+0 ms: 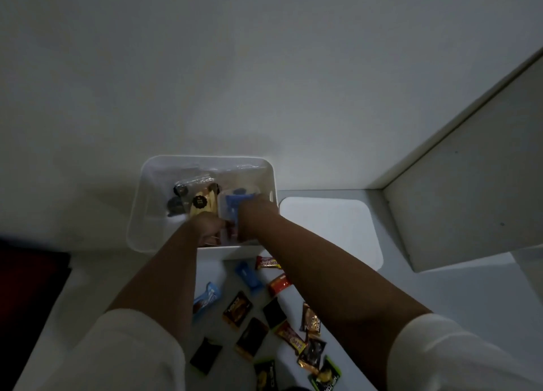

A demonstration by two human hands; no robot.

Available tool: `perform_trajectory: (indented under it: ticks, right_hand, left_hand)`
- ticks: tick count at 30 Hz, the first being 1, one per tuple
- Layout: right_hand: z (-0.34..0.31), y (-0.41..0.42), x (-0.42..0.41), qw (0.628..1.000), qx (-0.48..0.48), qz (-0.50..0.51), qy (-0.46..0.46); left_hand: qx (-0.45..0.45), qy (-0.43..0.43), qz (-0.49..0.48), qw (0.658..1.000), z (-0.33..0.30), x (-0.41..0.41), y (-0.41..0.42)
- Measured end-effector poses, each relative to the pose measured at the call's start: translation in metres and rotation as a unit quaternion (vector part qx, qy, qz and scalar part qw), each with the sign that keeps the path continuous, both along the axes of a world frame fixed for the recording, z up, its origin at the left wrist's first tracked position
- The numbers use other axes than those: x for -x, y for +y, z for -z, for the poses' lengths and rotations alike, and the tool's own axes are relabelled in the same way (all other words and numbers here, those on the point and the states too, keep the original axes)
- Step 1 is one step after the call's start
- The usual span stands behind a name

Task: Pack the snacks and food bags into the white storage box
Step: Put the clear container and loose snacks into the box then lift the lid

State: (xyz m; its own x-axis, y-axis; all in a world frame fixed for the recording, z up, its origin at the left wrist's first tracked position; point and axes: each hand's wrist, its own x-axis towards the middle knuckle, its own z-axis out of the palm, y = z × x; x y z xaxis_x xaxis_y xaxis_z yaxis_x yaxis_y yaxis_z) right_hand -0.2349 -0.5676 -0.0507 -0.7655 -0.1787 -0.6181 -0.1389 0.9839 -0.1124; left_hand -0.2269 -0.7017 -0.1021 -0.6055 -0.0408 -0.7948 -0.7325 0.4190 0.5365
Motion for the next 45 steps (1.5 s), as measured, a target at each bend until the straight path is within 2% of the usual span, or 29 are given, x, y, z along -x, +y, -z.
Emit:
perform_trajectory:
  ticks: [4, 7, 8, 11, 13, 15, 17, 20, 22, 24, 25, 26, 28, 30, 33, 36, 41, 45]
  right_hand:
    - [0.038, -0.003, -0.009, 0.999, -0.044, 0.003, 0.022]
    - [0.034, 0.000, -0.009, 0.997, -0.057, -0.022, 0.037]
    - [0.032, 0.001, -0.006, 0.998, -0.045, -0.025, 0.034]
    - [0.009, 0.007, -0.005, 0.999, 0.005, -0.002, 0.046]
    - [-0.010, 0.015, -0.009, 0.993, 0.060, 0.051, 0.089]
    - [-0.027, 0.031, -0.016, 0.970, 0.139, 0.107, 0.171]
    - [-0.034, 0.053, -0.028, 0.923, 0.224, 0.174, 0.260]
    - [-0.027, 0.090, -0.059, 0.857, 0.304, 0.261, 0.324]
    - [-0.016, 0.118, -0.085, 0.842, 0.314, 0.287, 0.333]
    - [0.005, 0.148, -0.114, 0.849, 0.303, 0.285, 0.324]
    - [0.020, 0.164, -0.131, 0.857, 0.295, 0.280, 0.316]
    - [0.035, 0.178, -0.150, 0.866, 0.283, 0.278, 0.305]
    - [0.065, 0.208, -0.193, 0.881, 0.246, 0.286, 0.286]
    - [0.098, 0.236, -0.240, 0.897, 0.189, 0.315, 0.246]
    - [0.136, 0.266, -0.301, 0.905, 0.163, 0.359, 0.159]
    - [0.150, 0.269, -0.327, 0.921, 0.164, 0.340, 0.094]
    - [0.157, 0.262, -0.331, 0.955, 0.149, 0.213, 0.144]
    - [0.152, 0.247, -0.333, 0.984, 0.117, 0.114, 0.066]
  left_hand:
    - [0.073, 0.031, 0.079, 0.994, 0.007, -0.001, 0.000]
    - [0.137, 0.028, 0.144, 0.980, -0.001, 0.000, 0.007]
    - [0.156, 0.055, 0.151, 0.975, -0.005, 0.000, 0.009]
    - [0.187, 0.139, 0.108, 0.966, -0.015, -0.004, 0.009]
    - [0.234, 0.220, 0.079, 0.944, -0.027, -0.011, 0.011]
    - [0.240, 0.308, 0.039, 0.920, -0.042, -0.023, 0.019]
    - [0.202, 0.395, 0.005, 0.896, -0.061, -0.047, 0.034]
    - [0.142, 0.468, 0.000, 0.872, -0.071, -0.100, 0.052]
    - [0.114, 0.495, 0.011, 0.861, -0.055, -0.138, 0.053]
    - [0.121, 0.532, 0.055, 0.836, -0.025, -0.172, 0.045]
    - [0.147, 0.524, 0.089, 0.834, -0.006, -0.188, 0.038]
    - [0.181, 0.477, 0.121, 0.852, 0.011, -0.203, 0.028]
    - [0.266, 0.337, 0.163, 0.888, 0.045, -0.233, 0.006]
    - [0.325, 0.252, 0.195, 0.890, 0.075, -0.265, -0.017]
    - [0.323, 0.152, 0.246, 0.901, 0.104, -0.302, -0.035]
    - [0.299, 0.168, 0.307, 0.888, 0.111, -0.321, -0.023]
    - [0.282, 0.236, 0.328, 0.870, 0.112, -0.327, 0.024]
    - [0.288, 0.272, 0.331, 0.856, 0.107, -0.328, 0.047]
